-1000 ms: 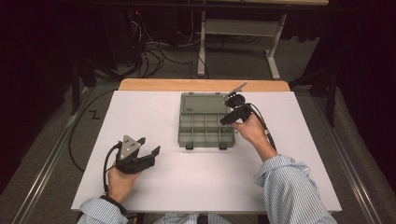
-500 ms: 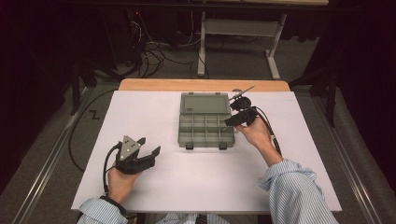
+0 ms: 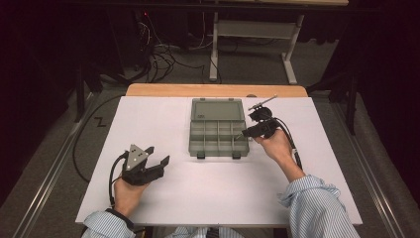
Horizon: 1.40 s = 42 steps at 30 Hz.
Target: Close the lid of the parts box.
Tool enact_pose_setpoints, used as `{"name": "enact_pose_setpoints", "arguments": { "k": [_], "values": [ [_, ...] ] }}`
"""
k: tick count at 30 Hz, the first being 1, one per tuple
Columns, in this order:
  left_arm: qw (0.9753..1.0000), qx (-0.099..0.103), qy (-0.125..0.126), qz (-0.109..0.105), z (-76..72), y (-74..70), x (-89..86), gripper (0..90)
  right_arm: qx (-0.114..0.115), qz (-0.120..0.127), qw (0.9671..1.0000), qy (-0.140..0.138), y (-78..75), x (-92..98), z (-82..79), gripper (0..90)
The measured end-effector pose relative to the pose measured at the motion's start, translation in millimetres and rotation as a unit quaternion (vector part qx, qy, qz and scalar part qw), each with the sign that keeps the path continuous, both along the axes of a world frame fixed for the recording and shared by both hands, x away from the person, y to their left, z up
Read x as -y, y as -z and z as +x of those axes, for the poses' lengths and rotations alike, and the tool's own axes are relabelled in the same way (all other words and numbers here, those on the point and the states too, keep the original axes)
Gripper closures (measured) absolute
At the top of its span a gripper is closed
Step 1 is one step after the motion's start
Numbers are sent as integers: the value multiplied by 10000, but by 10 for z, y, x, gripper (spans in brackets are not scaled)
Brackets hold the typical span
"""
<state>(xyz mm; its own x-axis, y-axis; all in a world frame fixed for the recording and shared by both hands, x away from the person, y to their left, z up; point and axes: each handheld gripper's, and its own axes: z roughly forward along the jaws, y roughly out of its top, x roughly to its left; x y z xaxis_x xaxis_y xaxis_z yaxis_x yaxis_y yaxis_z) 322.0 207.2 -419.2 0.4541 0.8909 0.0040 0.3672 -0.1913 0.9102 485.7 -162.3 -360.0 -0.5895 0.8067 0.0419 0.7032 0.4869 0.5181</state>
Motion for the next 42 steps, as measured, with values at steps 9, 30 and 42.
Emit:
{"name": "enact_pose_setpoints", "arguments": {
  "k": [9, 30, 42],
  "values": [
    [9999, 7, -151, 52, -89, 4, -52, 347, -137, 92, 9998, 126, 85, 79, 49, 722],
    [9997, -58, -86, 231, 44, -167, -24, 381, -280, -6, 9995, 132, 187, 30, 89, 759],
    [9988, -457, 151, 96, 386, -295, 103, 402, -299, 104, 9994, 116, 195, 64, 98, 767]
  ]
}}
